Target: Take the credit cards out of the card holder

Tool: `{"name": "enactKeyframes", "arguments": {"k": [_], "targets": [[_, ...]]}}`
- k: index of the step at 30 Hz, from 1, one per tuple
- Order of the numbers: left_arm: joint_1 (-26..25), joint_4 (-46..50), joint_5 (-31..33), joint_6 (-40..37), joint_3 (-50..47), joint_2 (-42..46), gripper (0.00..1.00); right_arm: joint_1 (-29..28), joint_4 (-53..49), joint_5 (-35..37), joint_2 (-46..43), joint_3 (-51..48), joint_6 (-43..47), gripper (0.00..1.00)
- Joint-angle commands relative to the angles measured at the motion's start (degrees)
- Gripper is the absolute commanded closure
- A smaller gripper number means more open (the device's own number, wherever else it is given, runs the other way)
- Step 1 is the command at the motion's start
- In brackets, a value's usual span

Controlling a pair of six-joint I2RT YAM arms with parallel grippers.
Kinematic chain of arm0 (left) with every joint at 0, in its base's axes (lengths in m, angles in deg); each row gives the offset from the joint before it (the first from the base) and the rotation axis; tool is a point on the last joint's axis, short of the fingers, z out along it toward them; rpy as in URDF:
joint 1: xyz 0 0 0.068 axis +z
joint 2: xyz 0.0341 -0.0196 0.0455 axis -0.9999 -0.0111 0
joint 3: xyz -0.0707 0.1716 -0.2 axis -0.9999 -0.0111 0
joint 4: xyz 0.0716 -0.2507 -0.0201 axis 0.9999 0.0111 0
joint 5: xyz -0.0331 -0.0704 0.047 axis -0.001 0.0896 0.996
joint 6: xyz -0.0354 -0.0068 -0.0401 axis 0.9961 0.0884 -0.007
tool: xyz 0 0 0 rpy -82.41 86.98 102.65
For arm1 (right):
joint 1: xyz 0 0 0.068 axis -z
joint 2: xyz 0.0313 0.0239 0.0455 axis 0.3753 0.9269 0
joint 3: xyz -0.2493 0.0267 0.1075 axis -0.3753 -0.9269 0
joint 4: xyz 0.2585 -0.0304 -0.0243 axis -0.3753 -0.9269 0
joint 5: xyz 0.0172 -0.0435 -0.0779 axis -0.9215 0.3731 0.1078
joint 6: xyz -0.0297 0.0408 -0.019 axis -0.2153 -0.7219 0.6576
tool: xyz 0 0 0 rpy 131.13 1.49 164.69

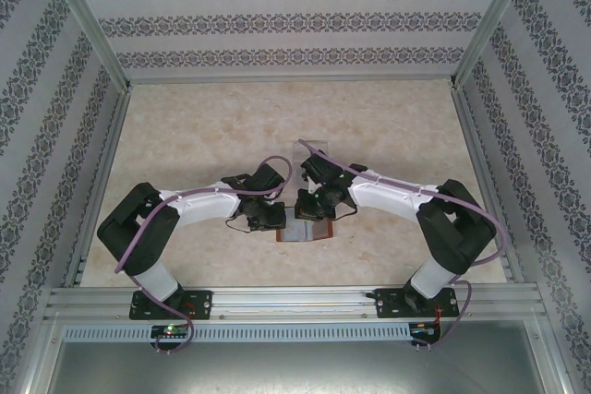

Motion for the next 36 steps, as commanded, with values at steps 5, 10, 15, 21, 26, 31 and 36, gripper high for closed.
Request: {"name": "enactKeyframes", "arguments": {"k": [5,10,15,21,26,31,36], "targets": [[-0.7,1.2,1.0,0.7,-1.3,2.3,0.87,-1.4,2.2,-2.0,3.8,1.0,-1.1,0.88],[-0.7,0.9,0.5,0.8,-1.2,1.8,0.87,-1.7,2.5,-1.8,5.1,1.2,-1.1,0.87],[-0.7,0.8,0.4,0.6,-1.1,1.3,0.87,-1.8,1.9,-1.1,5.7,1.3,-0.7,0.83],[-0.7,0.6,-0.1,0.6,-1.3,1.0,0.87,-2.0,-0.4,0.3,5.7,2.0,0.0,0.78],[-0.7,0.4,-0.3,0.5,-1.2,0.7,0.87,-2.2,-3.1,2.1,6.2,2.9,0.7,0.74],[-0.7,0.3,-0.5,0.5,-1.1,0.3,0.87,-2.5,-5.2,3.7,6.4,3.7,1.2,0.72],[-0.7,0.3,-0.8,0.2,-0.8,0.0,0.87,-2.8,-7.0,5.4,5.8,4.2,1.6,0.68]]}}
